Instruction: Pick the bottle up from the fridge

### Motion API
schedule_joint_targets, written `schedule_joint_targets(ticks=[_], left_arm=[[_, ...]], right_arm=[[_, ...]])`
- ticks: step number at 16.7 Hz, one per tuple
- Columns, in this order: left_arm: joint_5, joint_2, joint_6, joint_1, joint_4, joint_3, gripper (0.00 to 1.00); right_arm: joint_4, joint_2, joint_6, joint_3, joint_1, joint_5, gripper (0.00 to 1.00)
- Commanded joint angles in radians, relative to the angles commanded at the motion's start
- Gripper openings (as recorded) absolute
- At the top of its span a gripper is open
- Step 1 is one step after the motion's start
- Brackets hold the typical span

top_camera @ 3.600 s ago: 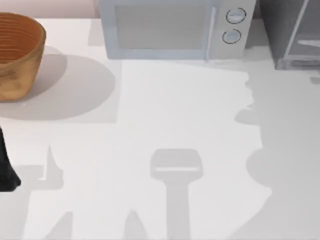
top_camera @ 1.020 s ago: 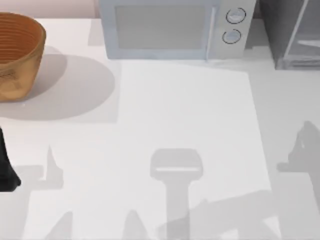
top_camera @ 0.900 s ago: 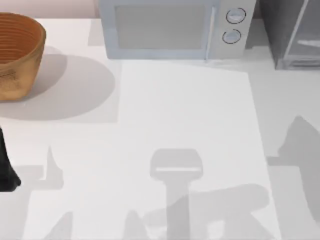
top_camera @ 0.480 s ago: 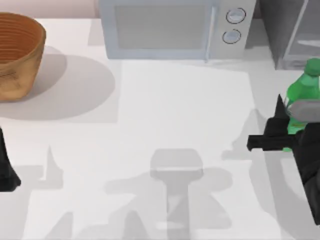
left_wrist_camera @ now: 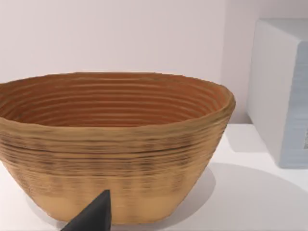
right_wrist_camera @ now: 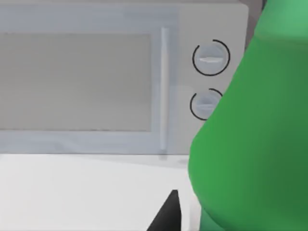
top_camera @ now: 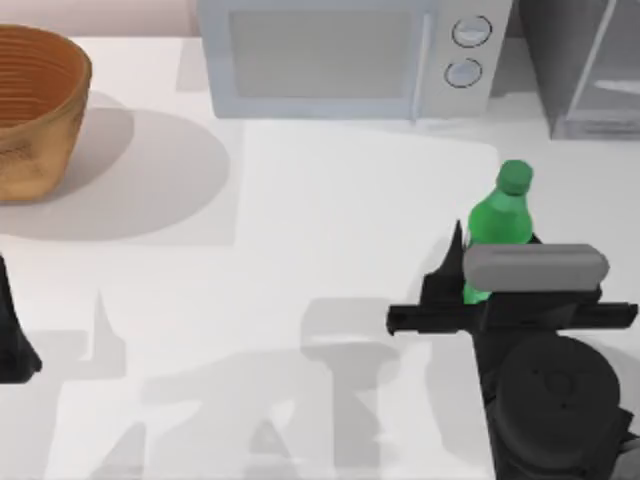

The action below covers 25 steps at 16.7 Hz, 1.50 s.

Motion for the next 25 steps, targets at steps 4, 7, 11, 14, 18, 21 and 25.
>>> schedule_joint_targets(ticks=[4,7,11,14,18,21,25], left_arm=[[0.000,0.000,0.000,0.000,0.000,0.000,1.00],[0.000,0.000,0.000,0.000,0.000,0.000,1.00],[0.000,0.000,0.000,0.000,0.000,0.000,1.00],[0.000,0.000,0.000,0.000,0.000,0.000,1.00],[0.000,0.000,0.000,0.000,0.000,0.000,1.00],[0.000,0.000,0.000,0.000,0.000,0.000,1.00],[0.000,0.000,0.000,0.000,0.000,0.000,1.00]], right_arm=[[0.012,0.015,0.001,0.004,0.010,0.010,0.00],[0.011,0.016,0.002,0.001,0.004,0.004,0.00],[0.091,0.133,-0.013,0.040,-0.057,-0.049,0.00],[0.181,0.263,-0.021,0.088,-0.120,-0.113,0.00],[0.226,0.315,-0.025,0.113,-0.153,-0.147,0.00],[0.226,0.315,-0.025,0.113,-0.153,-0.147,0.08],[0.226,0.315,-0.025,0.113,-0.153,-0.147,0.38]])
